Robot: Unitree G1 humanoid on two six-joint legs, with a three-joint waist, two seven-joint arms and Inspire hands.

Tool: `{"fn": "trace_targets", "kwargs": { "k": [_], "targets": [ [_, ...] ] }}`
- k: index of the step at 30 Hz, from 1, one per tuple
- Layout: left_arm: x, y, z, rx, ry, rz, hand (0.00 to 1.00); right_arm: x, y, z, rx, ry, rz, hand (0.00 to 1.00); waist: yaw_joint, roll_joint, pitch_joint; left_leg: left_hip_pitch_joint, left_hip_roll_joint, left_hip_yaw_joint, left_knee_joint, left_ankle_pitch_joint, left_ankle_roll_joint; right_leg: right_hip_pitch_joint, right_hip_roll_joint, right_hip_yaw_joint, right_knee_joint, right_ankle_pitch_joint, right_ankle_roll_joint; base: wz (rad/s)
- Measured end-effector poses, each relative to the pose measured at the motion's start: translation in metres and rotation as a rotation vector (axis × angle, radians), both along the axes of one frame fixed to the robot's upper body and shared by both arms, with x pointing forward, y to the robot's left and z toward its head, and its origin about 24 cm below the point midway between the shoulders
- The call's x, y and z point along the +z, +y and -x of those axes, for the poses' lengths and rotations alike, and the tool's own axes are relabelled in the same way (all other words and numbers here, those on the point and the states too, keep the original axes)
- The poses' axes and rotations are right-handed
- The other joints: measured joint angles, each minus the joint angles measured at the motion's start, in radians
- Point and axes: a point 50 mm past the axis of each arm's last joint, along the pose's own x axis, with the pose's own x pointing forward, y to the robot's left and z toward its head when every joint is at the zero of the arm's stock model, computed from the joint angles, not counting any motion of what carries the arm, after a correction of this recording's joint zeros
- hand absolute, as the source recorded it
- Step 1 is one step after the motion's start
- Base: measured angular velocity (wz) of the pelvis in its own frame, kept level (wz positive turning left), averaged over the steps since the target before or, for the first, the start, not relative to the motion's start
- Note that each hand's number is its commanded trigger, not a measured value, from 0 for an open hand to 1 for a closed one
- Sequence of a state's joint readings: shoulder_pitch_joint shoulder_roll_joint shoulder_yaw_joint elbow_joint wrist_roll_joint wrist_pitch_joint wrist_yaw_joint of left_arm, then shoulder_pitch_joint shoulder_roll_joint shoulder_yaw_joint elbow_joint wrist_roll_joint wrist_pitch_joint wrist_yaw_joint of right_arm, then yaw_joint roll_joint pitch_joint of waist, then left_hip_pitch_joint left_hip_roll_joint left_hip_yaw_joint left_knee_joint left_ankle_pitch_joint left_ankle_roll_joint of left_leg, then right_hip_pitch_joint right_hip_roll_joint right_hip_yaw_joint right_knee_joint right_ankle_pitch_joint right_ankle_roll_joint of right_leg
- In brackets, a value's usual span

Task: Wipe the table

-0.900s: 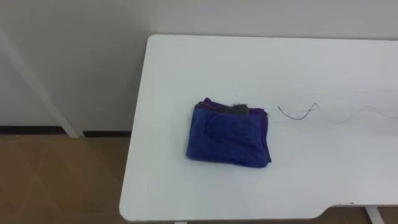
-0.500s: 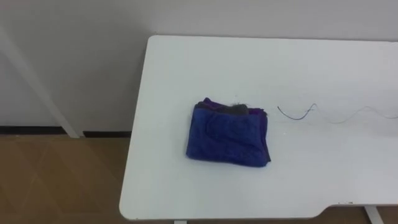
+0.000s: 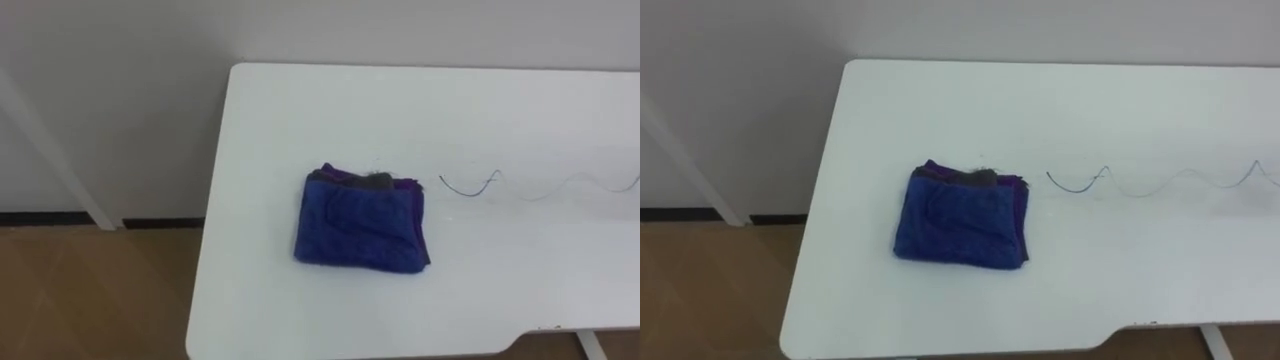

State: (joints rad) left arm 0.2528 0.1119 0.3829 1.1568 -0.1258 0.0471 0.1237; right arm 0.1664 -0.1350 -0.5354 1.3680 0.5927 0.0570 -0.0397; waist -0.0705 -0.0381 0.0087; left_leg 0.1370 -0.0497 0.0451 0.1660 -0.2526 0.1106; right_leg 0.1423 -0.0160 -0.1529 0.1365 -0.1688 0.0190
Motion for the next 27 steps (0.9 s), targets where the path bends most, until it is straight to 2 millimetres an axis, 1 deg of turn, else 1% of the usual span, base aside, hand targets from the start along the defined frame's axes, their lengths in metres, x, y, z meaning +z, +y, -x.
{"fn": "trace_targets", "kwargs": {
  "k": [1, 2, 3, 5, 6, 7, 8, 9, 10, 11, 12, 13, 14, 15, 17, 18, 19, 20, 22, 23, 24, 25, 26, 27],
  "targets": [
    [0.001, 0.004, 0.004, 0.026, 0.009, -0.011, 0.00, 0.003, -0.011, -0.002, -0.055, 0.009, 0.041, 0.00, -0.011, 0.000, -0.0002, -0.001, 0.000, 0.002, 0.000, 0.000, 0.000, -0.003, 0.001, 0.006, 0.002, 0.000, 0.000, -0.13],
    [0.003, 0.009, 0.003, 0.041, 0.008, -0.022, 0.00, 0.007, -0.024, -0.005, -0.093, 0.027, 0.087, 0.00, -0.012, -0.007, -0.0029, -0.001, 0.000, 0.007, -0.004, 0.000, 0.000, -0.008, 0.001, 0.013, 0.006, 0.000, 0.000, -0.13],
    [0.004, 0.012, 0.003, 0.041, 0.008, -0.029, 0.00, 0.010, -0.031, -0.007, -0.110, 0.036, 0.113, 0.00, -0.015, -0.009, -0.0041, -0.002, 0.000, 0.007, -0.008, -0.001, 0.001, -0.012, 0.002, 0.013, 0.008, -0.001, 0.000, -0.20],
    [0.007, 0.021, 0.002, 0.032, 0.014, -0.062, 0.00, 0.024, -0.063, -0.023, -0.135, 0.042, 0.240, 0.00, -0.016, -0.022, -0.0046, -0.003, 0.001, 0.020, -0.011, 0.000, 0.001, -0.023, 0.004, 0.018, 0.020, -0.001, 0.000, -0.21],
    [0.007, 0.022, 0.001, 0.032, 0.014, -0.070, 0.00, 0.028, -0.071, -0.029, -0.136, 0.036, 0.273, 0.00, -0.016, -0.025, -0.0042, -0.004, 0.001, 0.023, -0.010, 0.000, 0.001, -0.025, 0.003, 0.021, 0.021, -0.001, 0.000, -0.20],
    [0.008, 0.024, 0.000, 0.031, 0.012, -0.076, 0.00, 0.038, -0.085, -0.045, -0.136, 0.003, 0.347, 0.00, -0.016, -0.028, -0.0026, -0.008, 0.001, 0.028, -0.007, 0.000, 0.001, -0.032, 0.004, 0.030, 0.024, -0.001, 0.000, -0.16],
    [0.008, 0.025, -0.002, 0.025, 0.007, -0.080, 0.00, 0.048, -0.098, -0.062, -0.134, -0.039, 0.419, 0.00, -0.018, -0.034, -0.0041, -0.016, 0.001, 0.031, -0.002, 0.000, 0.001, -0.039, 0.004, 0.031, 0.027, -0.001, 0.000, -0.12],
    [0.009, 0.026, -0.004, 0.014, 0.001, -0.083, 0.00, 0.054, -0.103, -0.070, -0.125, -0.058, 0.454, 0.00, -0.018, -0.038, -0.0056, -0.021, 0.002, 0.031, 0.002, 0.000, 0.001, -0.044, 0.004, 0.029, 0.030, -0.001, 0.000, -0.04],
    [0.009, 0.026, -0.008, -0.015, -0.007, -0.085, 0.00, 0.065, -0.111, -0.084, -0.104, -0.082, 0.529, 0.00, -0.014, -0.046, -0.0057, -0.024, 0.002, 0.032, 0.003, 0.001, -0.001, -0.048, 0.004, 0.029, 0.034, -0.001, -0.001, 0.00],
    [0.009, 0.025, -0.009, -0.047, -0.003, -0.083, 0.00, 0.077, -0.118, -0.099, -0.072, -0.110, 0.599, 0.00, -0.011, -0.047, -0.0059, -0.024, 0.002, 0.033, 0.004, 0.001, -0.001, -0.048, 0.004, 0.030, 0.034, -0.001, -0.001, 0.00],
    [0.008, 0.023, -0.012, -0.073, -0.003, -0.077, 0.00, 0.089, -0.122, -0.116, -0.005, -0.132, 0.675, 0.00, -0.007, -0.044, -0.0077, -0.024, 0.003, 0.034, 0.004, 0.001, -0.001, -0.048, 0.004, 0.031, 0.034, -0.001, -0.001, -0.03],
    [0.008, 0.023, -0.012, -0.079, 0.000, -0.074, 0.00, 0.096, -0.124, -0.124, 0.032, -0.143, 0.713, 0.00, -0.007, -0.042, -0.0100, -0.024, 0.003, 0.035, 0.003, 0.002, -0.001, -0.049, 0.004, 0.033, 0.034, -0.001, -0.001, -0.04],
    [0.007, 0.020, -0.012, -0.092, 0.003, -0.067, 0.00, 0.111, -0.126, -0.142, 0.109, -0.172, 0.802, 0.00, -0.008, -0.045, -0.0138, -0.025, 0.002, 0.036, 0.002, 0.003, -0.001, -0.053, 0.004, 0.037, 0.034, -0.001, -0.001, 0.00],
    [0.007, 0.019, -0.012, -0.102, 0.005, -0.062, 0.00, 0.120, -0.128, -0.149, 0.153, -0.184, 0.857, 0.00, -0.007, -0.047, -0.0127, -0.028, 0.002, 0.036, 0.003, 0.003, -0.001, -0.055, 0.004, 0.036, 0.035, -0.001, -0.001, 0.00],
    [0.007, 0.019, -0.013, -0.125, 0.003, -0.049, 0.00, 0.160, -0.129, -0.176, 0.252, -0.261, 1.067, 0.00, -0.003, -0.038, -0.0142, -0.044, 0.002, 0.036, 0.011, 0.005, 0.000, -0.069, 0.003, 0.027, 0.035, -0.001, -0.001, 0.05],
    [0.007, 0.020, -0.013, -0.126, 0.002, -0.048, 0.00, 0.170, -0.128, -0.182, 0.280, -0.275, 1.123, 0.00, 0.000, -0.034, -0.0157, -0.049, 0.002, 0.036, 0.011, 0.005, 0.000, -0.075, 0.003, 0.028, 0.035, -0.001, -0.001, 0.00],
    [0.007, 0.021, -0.013, -0.133, 0.003, -0.049, 0.00, 0.188, -0.122, -0.194, 0.341, -0.304, 1.233, 0.00, 0.004, -0.031, -0.0132, -0.057, 0.002, 0.036, 0.016, 0.006, -0.001, -0.078, 0.002, 0.027, 0.032, -0.001, -0.001, 0.00],
    [0.008, 0.023, -0.013, -0.149, 0.008, -0.054, 0.00, 0.200, -0.115, -0.204, 0.397, -0.335, 1.316, 0.00, 0.012, -0.037, -0.0094, -0.057, 0.003, 0.035, 0.019, 0.007, -0.003, -0.078, 0.003, 0.027, 0.032, -0.001, -0.001, 0.00],
    [0.008, 0.022, -0.014, -0.167, 0.010, -0.051, 0.00, 0.211, -0.105, -0.214, 0.467, -0.364, 1.394, 0.00, 0.030, -0.043, -0.0092, -0.053, 0.005, 0.034, 0.019, 0.008, -0.005, -0.077, 0.004, 0.028, 0.030, -0.001, -0.001, 0.00],
    [0.007, 0.019, -0.014, -0.171, 0.009, -0.043, 0.00, 0.217, -0.100, -0.218, 0.491, -0.395, 1.423, 0.00, 0.050, -0.044, -0.0094, -0.050, 0.004, 0.034, 0.018, 0.008, -0.005, -0.076, 0.004, 0.028, 0.030, -0.001, -0.001, 0.00],
    [0.006, 0.018, -0.014, -0.171, 0.008, -0.040, 0.00, 0.220, -0.096, -0.221, 0.505, -0.408, 1.438, 0.00, 0.056, -0.044, -0.0095, -0.049, 0.005, 0.034, 0.018, 0.008, -0.005, -0.077, 0.004, 0.028, 0.030, -0.001, -0.001, -0.04],
    [0.006, 0.015, -0.015, -0.175, 0.007, -0.035, 0.00, 0.228, -0.088, -0.227, 0.542, -0.443, 1.478, 0.00, 0.077, -0.043, -0.0085, -0.050, 0.004, 0.034, 0.018, 0.008, -0.005, -0.077, 0.003, 0.027, 0.030, -0.001, -0.001, 0.00],
    [0.005, 0.013, -0.016, -0.193, 0.009, -0.034, 0.00, 0.238, -0.078, -0.233, 0.595, -0.472, 1.541, 0.00, 0.081, -0.041, -0.0076, -0.053, 0.004, 0.031, 0.018, 0.008, -0.005, -0.077, 0.000, 0.022, 0.029, -0.001, -0.001, 0.05],
    [0.005, 0.013, -0.017, -0.200, 0.009, -0.035, 0.00, 0.242, -0.073, -0.236, 0.622, -0.488, 1.573, 0.00, 0.082, -0.040, -0.0073, -0.054, 0.004, 0.030, 0.018, 0.008, -0.005, -0.077, -0.001, 0.019, 0.029, -0.001, -0.001, 0.15]
  ]
}}
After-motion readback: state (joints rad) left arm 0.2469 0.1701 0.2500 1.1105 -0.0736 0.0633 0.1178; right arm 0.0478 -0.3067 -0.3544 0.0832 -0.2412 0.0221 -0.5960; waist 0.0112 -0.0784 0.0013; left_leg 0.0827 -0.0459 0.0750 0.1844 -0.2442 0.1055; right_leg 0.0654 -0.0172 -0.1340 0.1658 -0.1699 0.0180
